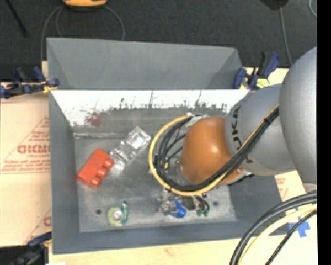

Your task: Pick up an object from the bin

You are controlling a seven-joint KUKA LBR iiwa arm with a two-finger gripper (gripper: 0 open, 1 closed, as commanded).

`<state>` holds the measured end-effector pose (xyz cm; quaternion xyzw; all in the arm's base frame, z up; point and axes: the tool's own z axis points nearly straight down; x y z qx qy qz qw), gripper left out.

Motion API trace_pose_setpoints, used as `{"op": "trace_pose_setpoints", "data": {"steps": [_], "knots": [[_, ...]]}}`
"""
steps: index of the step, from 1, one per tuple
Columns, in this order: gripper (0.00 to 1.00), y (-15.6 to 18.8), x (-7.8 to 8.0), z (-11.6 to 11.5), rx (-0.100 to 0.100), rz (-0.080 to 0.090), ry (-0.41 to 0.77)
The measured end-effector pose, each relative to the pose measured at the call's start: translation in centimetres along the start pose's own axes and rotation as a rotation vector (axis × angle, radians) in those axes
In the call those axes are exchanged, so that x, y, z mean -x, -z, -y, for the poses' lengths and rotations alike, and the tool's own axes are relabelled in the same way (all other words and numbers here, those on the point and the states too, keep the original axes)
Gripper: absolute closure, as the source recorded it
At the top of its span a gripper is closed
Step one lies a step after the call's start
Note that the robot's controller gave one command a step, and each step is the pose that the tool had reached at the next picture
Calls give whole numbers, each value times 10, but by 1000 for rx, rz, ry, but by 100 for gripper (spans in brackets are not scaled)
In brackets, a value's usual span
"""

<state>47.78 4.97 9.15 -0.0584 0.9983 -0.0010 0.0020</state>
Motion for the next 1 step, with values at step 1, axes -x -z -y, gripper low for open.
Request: {"op": "trace_pose_setpoints", "data": {"steps": [1], "knots": [[100, 23, 7, -2, 3, 0, -179]]}}
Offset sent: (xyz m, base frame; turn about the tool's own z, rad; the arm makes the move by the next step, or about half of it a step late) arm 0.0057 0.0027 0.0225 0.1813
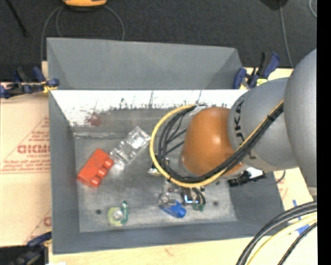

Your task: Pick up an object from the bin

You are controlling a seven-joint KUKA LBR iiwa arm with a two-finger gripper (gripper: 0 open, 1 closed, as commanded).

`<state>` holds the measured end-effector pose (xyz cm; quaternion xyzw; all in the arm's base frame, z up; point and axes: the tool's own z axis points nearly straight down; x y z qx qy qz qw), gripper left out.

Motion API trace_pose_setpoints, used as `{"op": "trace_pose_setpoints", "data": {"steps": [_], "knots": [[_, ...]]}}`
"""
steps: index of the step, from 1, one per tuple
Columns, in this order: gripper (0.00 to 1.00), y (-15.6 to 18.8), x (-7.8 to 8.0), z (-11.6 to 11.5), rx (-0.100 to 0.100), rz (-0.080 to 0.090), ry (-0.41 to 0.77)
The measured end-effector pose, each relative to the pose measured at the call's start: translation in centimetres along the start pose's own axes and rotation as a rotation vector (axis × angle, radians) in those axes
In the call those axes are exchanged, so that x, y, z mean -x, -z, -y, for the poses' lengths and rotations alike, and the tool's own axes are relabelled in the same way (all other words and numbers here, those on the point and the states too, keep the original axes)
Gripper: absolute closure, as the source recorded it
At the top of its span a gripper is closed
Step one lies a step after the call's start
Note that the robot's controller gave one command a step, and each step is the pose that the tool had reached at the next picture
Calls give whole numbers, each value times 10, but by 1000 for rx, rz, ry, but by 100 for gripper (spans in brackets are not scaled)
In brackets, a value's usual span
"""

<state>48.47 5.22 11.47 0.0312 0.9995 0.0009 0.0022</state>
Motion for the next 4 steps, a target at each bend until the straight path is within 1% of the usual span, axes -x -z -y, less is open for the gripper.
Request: {"op": "trace_pose_setpoints", "data": {"steps": [1, 2, 3, 4], "knots": [[0, -1, 0, 0, -1, -1, 2], [0, -32, -4, 59, -4, 4, -50], [100, -31, -4, 56, -4, 0, -43], [100, 98, -7, 53, 0, 6, -75]]}}
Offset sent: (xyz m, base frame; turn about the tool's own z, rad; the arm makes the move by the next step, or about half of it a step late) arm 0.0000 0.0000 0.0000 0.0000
